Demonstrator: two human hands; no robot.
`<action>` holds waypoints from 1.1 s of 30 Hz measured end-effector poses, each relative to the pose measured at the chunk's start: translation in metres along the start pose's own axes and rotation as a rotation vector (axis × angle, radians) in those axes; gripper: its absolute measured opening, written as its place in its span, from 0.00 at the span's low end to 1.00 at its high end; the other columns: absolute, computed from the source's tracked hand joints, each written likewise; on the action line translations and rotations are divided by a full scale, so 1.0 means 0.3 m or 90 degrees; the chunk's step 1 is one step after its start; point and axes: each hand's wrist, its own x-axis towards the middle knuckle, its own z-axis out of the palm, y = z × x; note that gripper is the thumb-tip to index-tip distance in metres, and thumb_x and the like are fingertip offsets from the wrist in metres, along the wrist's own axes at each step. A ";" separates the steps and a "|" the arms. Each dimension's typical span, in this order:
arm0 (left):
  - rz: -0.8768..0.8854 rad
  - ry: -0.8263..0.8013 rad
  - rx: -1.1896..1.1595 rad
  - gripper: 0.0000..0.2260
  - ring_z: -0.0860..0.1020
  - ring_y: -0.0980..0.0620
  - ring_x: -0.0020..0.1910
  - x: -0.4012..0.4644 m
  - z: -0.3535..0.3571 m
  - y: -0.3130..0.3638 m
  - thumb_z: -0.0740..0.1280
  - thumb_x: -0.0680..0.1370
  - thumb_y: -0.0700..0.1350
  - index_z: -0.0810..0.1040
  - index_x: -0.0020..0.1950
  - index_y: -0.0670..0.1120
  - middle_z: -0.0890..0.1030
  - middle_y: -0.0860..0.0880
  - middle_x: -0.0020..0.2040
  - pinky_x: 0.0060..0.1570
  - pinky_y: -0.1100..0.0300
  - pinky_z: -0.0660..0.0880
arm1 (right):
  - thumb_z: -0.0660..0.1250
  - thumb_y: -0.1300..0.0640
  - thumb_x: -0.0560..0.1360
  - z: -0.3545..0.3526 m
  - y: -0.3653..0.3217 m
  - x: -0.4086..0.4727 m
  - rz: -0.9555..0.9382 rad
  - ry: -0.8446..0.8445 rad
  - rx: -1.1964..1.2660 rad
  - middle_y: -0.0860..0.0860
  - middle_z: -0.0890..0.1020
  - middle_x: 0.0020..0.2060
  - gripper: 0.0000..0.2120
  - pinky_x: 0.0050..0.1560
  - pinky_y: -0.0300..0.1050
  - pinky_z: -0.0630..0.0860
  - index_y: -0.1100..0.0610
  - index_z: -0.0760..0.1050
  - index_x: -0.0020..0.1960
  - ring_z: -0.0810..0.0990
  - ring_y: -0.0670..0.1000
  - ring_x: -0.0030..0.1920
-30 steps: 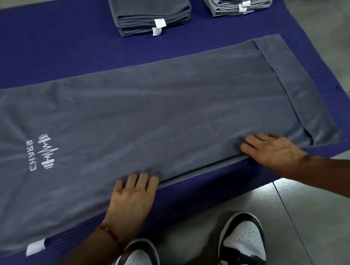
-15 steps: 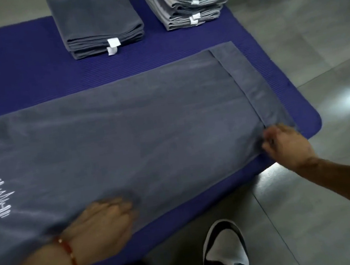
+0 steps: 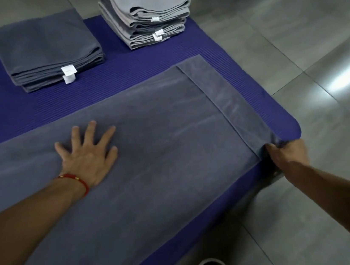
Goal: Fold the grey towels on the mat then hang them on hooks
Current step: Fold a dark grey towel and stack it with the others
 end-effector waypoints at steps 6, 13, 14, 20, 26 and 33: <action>-0.122 0.043 -0.017 0.28 0.43 0.35 0.80 0.062 0.031 -0.052 0.40 0.80 0.67 0.42 0.80 0.65 0.44 0.46 0.83 0.66 0.18 0.47 | 0.63 0.51 0.81 0.095 -0.393 -0.002 -0.564 0.068 -0.125 0.60 0.74 0.63 0.16 0.59 0.64 0.68 0.56 0.73 0.66 0.72 0.66 0.61; -0.104 0.082 0.019 0.29 0.45 0.33 0.80 0.069 0.064 -0.062 0.42 0.80 0.66 0.46 0.82 0.62 0.49 0.43 0.83 0.65 0.18 0.48 | 0.61 0.64 0.80 0.292 -1.072 0.077 -0.695 -0.043 -0.146 0.54 0.76 0.68 0.23 0.65 0.60 0.73 0.51 0.70 0.74 0.73 0.63 0.66; -0.105 0.084 0.020 0.29 0.45 0.33 0.80 0.072 0.063 -0.065 0.42 0.80 0.66 0.46 0.82 0.62 0.49 0.43 0.83 0.65 0.18 0.48 | 0.63 0.67 0.78 0.281 -1.126 0.117 -0.701 -0.065 -0.206 0.55 0.76 0.67 0.25 0.64 0.60 0.74 0.50 0.71 0.72 0.73 0.62 0.65; -0.103 0.113 0.031 0.29 0.47 0.33 0.80 0.070 0.081 -0.066 0.46 0.81 0.64 0.49 0.82 0.60 0.51 0.42 0.82 0.65 0.18 0.49 | 0.76 0.61 0.73 0.184 -1.261 0.242 -0.781 -0.221 -0.420 0.50 0.77 0.47 0.14 0.56 0.52 0.74 0.54 0.77 0.55 0.77 0.57 0.52; -0.112 0.114 0.018 0.29 0.48 0.33 0.80 0.063 0.069 -0.060 0.48 0.80 0.63 0.51 0.82 0.60 0.52 0.40 0.82 0.66 0.19 0.49 | 0.70 0.54 0.78 0.203 -1.201 0.218 -0.736 -0.069 -0.301 0.57 0.77 0.56 0.09 0.57 0.58 0.76 0.54 0.76 0.57 0.77 0.62 0.58; -0.137 0.088 0.018 0.30 0.45 0.33 0.80 0.061 0.063 -0.055 0.46 0.79 0.64 0.47 0.81 0.63 0.49 0.41 0.82 0.67 0.20 0.48 | 0.42 0.40 0.84 0.480 -0.893 -0.259 -0.574 -0.055 -0.222 0.59 0.48 0.82 0.33 0.78 0.70 0.44 0.56 0.47 0.83 0.44 0.62 0.82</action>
